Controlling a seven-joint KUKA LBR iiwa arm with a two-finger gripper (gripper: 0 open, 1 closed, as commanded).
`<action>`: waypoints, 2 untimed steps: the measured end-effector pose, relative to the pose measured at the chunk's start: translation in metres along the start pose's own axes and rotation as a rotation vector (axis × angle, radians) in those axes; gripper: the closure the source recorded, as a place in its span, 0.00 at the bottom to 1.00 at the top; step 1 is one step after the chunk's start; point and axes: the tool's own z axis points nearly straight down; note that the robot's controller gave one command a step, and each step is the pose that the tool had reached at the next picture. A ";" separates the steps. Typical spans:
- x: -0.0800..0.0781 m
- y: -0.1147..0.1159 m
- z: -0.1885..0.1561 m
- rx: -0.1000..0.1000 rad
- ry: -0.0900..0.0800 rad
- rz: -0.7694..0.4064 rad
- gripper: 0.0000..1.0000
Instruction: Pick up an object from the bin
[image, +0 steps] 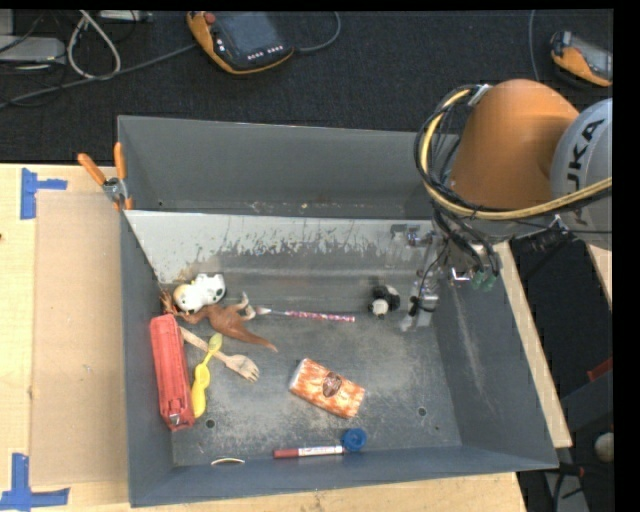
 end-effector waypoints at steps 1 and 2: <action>-0.001 0.000 -0.005 0.000 -0.008 -0.001 0.00; 0.024 0.026 0.079 -0.001 -0.008 0.033 0.00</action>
Offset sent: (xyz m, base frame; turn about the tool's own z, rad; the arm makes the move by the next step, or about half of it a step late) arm -0.0379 0.0392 -0.1200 0.0519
